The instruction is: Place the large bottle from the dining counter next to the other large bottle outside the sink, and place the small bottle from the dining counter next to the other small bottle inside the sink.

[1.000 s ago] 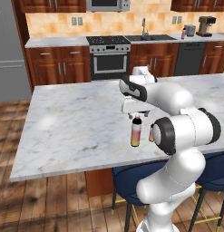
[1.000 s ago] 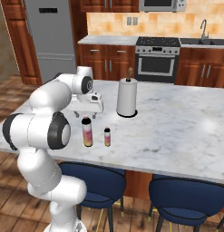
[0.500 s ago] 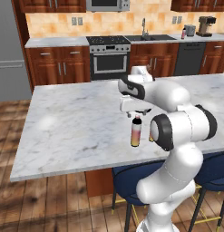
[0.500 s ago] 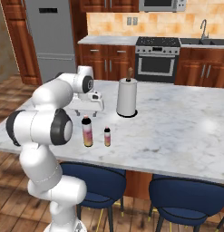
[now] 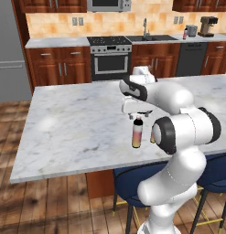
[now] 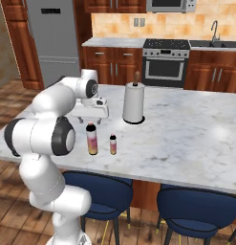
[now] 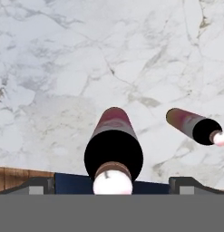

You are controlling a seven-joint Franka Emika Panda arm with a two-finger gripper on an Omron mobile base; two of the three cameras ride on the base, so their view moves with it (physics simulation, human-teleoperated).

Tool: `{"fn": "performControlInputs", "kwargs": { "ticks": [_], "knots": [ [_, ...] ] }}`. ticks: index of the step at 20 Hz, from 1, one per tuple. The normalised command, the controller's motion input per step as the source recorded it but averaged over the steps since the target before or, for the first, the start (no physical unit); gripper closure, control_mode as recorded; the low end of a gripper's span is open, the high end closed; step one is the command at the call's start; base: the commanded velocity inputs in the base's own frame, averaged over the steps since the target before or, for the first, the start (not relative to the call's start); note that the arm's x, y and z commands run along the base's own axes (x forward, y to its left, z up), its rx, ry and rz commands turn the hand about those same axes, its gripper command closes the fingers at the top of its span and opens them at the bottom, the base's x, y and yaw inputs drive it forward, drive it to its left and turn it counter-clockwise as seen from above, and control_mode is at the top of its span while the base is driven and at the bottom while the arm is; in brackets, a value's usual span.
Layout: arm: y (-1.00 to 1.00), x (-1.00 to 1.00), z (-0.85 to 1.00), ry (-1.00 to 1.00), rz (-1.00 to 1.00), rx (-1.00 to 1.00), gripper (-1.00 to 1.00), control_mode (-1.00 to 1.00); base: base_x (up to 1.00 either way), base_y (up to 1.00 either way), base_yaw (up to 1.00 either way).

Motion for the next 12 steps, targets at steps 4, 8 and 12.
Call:
{"fn": "performControlInputs", "kwargs": {
  "ticks": [4,8,12],
  "knots": [
    [0.0,-0.02,0.0,0.0,0.0,0.0,-1.0,-1.0,0.0,0.0,0.0],
    [0.0,0.0,0.0,0.0,0.0,0.0,-1.0,-1.0,0.0,0.0,0.0],
    [0.0,0.04,-0.01,0.0,0.0,0.0,-1.0,-1.0,0.0,0.0,0.0]
  ]
}}
